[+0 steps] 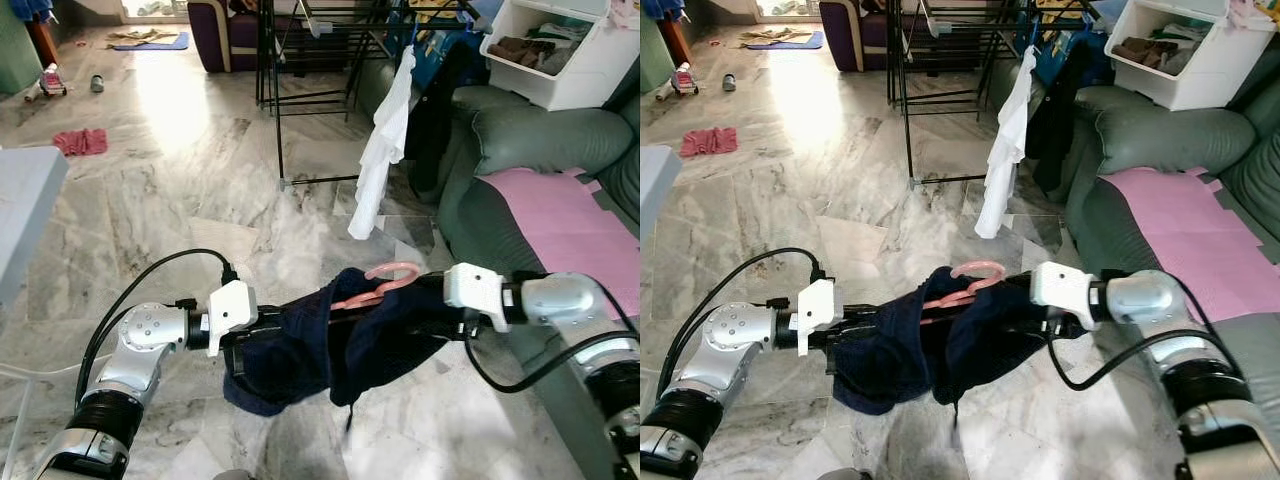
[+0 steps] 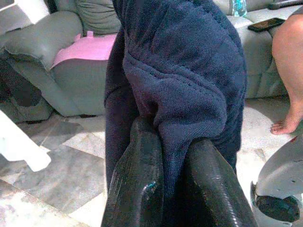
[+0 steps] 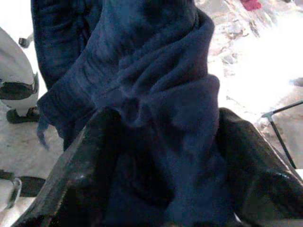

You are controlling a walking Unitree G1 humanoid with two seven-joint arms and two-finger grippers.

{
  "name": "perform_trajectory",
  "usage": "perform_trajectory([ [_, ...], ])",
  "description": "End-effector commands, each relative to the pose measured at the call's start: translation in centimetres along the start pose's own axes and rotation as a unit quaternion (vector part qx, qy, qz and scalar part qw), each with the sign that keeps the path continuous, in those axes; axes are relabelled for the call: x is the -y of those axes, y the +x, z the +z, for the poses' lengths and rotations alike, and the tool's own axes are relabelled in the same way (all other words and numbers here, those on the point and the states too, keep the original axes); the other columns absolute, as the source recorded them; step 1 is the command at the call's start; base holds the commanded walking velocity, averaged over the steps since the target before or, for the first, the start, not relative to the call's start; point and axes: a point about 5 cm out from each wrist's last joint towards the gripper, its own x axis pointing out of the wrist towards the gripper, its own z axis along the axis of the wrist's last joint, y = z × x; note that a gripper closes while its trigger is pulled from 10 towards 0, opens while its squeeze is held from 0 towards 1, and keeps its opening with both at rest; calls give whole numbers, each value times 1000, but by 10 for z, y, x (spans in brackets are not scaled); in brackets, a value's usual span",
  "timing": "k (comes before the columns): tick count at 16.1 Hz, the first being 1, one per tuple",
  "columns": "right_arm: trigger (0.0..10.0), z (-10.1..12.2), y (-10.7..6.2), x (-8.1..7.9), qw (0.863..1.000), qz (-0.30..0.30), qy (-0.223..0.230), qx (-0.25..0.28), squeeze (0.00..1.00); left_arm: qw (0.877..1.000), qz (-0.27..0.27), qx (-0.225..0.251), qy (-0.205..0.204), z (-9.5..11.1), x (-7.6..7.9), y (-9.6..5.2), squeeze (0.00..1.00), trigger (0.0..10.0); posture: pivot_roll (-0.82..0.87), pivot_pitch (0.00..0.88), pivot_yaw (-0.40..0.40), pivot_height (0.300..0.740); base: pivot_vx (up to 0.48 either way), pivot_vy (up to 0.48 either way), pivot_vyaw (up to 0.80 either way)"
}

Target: Hang hanger

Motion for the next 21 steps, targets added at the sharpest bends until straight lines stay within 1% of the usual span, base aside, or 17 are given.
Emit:
perform_trajectory([
  [1,0,1,1,1,1000,9,-8,-4,0,999,10,21,27,12,-9,0,0,0,48,53,-75,740,0,0,0],
  [2,0,1,3,1,1000,14,-12,-5,0,999,19,23,31,15,-15,-1,0,0,47,53,-77,740,0,0,0],
  [5,0,0,3,3,1000,16,-18,-10,0,999,20,21,37,18,-19,-2,0,0,45,54,-78,740,0,0,0],
  [13,0,-4,5,-1,1000,23,-16,-13,0,999,31,13,41,16,-24,-4,0,0,40,57,-80,740,0,0,0],
  [17,0,-2,8,-4,1000,23,-10,-2,0,996,64,-8,68,15,-31,-4,0,0,38,60,-79,740,0,0,0],
  [20,0,-5,9,-7,1000,24,-6,-5,0,993,84,-10,80,15,-34,-4,0,0,38,60,-80,740,0,0,0],
  [21,0,-6,10,-8,1000,18,-6,-8,0,989,114,-24,93,15,-39,-5,0,784,39,59,-81,740,0,0,0],
])
